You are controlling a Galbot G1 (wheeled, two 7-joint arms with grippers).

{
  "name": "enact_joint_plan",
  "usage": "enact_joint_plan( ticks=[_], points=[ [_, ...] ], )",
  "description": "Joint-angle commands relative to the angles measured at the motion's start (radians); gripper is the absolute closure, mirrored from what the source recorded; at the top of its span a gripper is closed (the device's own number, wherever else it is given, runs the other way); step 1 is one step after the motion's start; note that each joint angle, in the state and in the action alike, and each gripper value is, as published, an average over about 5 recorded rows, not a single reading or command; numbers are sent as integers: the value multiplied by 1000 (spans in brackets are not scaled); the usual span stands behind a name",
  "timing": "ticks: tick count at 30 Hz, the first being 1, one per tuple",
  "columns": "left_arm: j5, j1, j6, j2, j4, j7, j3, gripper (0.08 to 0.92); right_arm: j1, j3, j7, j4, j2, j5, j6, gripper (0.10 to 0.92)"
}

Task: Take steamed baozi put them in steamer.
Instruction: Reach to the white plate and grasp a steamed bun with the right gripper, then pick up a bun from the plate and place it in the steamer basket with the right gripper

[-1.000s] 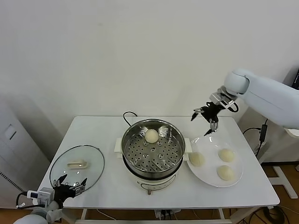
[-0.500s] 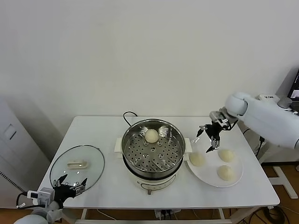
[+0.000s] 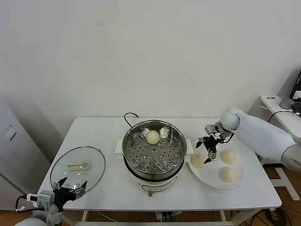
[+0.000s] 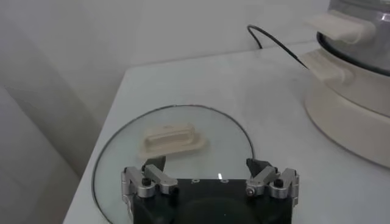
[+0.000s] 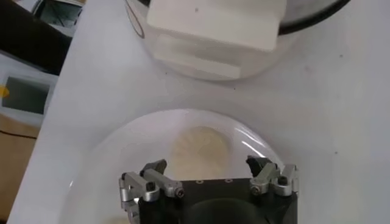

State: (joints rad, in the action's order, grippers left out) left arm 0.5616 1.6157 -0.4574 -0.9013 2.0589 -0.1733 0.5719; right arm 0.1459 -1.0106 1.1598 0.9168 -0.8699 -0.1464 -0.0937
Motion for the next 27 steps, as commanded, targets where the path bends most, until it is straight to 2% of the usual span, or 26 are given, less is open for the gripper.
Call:
enact_joint_plan(
  ticks=[1, 5, 16, 20, 27],
  points=[
    [0, 2, 1, 0, 1, 0, 3, 177, -68, 63, -11, -37, -22, 47, 9, 204],
    [0, 3, 0, 0, 2, -1, 3, 177, -90, 93, -22, -46, -30, 66, 12, 246],
    [-1, 6, -4, -1, 7, -4, 5, 177, -87, 108, -18, -17, -18, 69, 19, 538],
    [-1, 7, -7, -2, 10, -7, 6, 177, 16, 21, 0, 39, 28, 9, 34, 565],
    [-1, 3, -16, -5, 16, -12, 4, 177, 410, -286, 80, 195, 140, -260, 115, 567]
  ],
)
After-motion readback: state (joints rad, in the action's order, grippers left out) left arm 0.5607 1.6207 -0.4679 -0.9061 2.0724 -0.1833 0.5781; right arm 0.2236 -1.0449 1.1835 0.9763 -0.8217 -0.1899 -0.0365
